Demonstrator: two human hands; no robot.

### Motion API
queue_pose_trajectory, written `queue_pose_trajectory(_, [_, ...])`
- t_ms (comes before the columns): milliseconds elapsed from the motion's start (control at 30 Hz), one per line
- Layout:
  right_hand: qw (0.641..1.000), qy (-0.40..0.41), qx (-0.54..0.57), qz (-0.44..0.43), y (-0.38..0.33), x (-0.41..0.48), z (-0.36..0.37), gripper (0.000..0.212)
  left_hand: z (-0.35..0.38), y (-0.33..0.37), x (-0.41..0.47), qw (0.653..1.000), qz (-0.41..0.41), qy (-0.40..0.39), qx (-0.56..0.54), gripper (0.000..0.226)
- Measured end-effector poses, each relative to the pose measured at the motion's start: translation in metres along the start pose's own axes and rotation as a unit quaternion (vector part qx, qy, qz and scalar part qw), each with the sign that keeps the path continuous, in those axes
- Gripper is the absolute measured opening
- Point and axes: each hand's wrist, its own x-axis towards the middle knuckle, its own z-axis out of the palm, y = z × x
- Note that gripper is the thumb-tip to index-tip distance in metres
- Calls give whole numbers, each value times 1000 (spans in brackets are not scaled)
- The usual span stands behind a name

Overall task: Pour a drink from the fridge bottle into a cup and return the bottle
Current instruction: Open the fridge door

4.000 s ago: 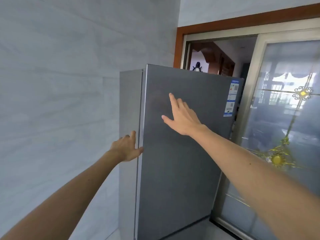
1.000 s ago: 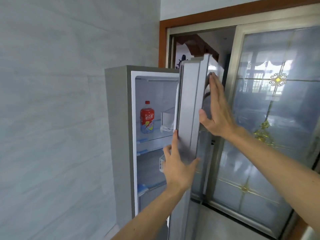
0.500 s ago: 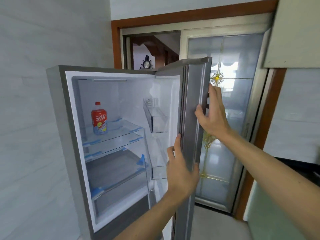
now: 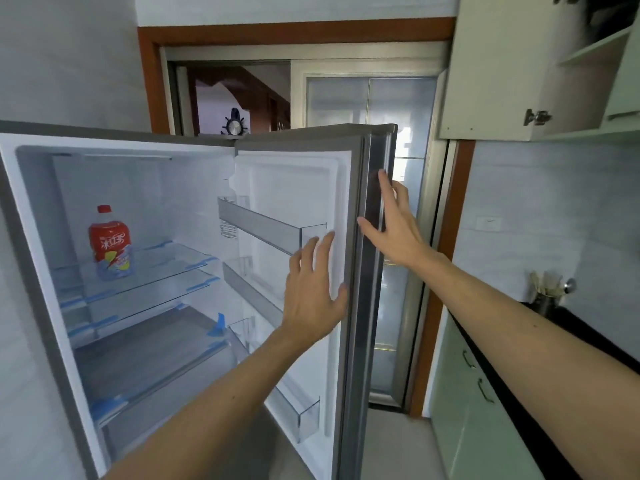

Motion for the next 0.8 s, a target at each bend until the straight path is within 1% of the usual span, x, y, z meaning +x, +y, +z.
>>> queue_pose_trajectory(67, [999, -18, -28, 7, 7, 0, -3, 93, -2, -4, 18, 999, -2, 29, 37, 86])
queue_pose_trajectory(133, [998, -26, -63, 10, 14, -2, -4, 95, -5, -8, 34, 998, -14, 30, 53, 88])
queue_pose_trajectory(200, [996, -23, -88, 15, 18, -4, -4, 93, -5, -13, 47, 998, -37, 4, 47, 89])
queue_pose_trajectory(300, [991, -4, -134, 10, 22, -5, -1, 90, -1, -22, 62, 997, -60, -40, 27, 84])
queue_pose_trajectory(400, [984, 12, -180, 2, 29, -5, 2, 87, 5, -30, 69, 996, -50, -69, -6, 78])
queue_pose_trajectory(467, [979, 16, -202, 0, 36, -4, 4, 85, 8, -32, 73, 996, -34, -80, -3, 78])
queue_pose_trajectory(533, [979, 15, -203, 9, 44, -1, 4, 84, 12, -31, 77, 995, -20, -101, 6, 80])
queue_pose_trajectory(700, [986, 7, -160, 51, 59, 4, 4, 84, 30, -26, 91, 988, 6, -155, 8, 87])
queue_pose_trajectory(800, [990, -29, -116, 73, 69, 1, 12, 88, 43, -20, 102, 984, 8, -179, 8, 89])
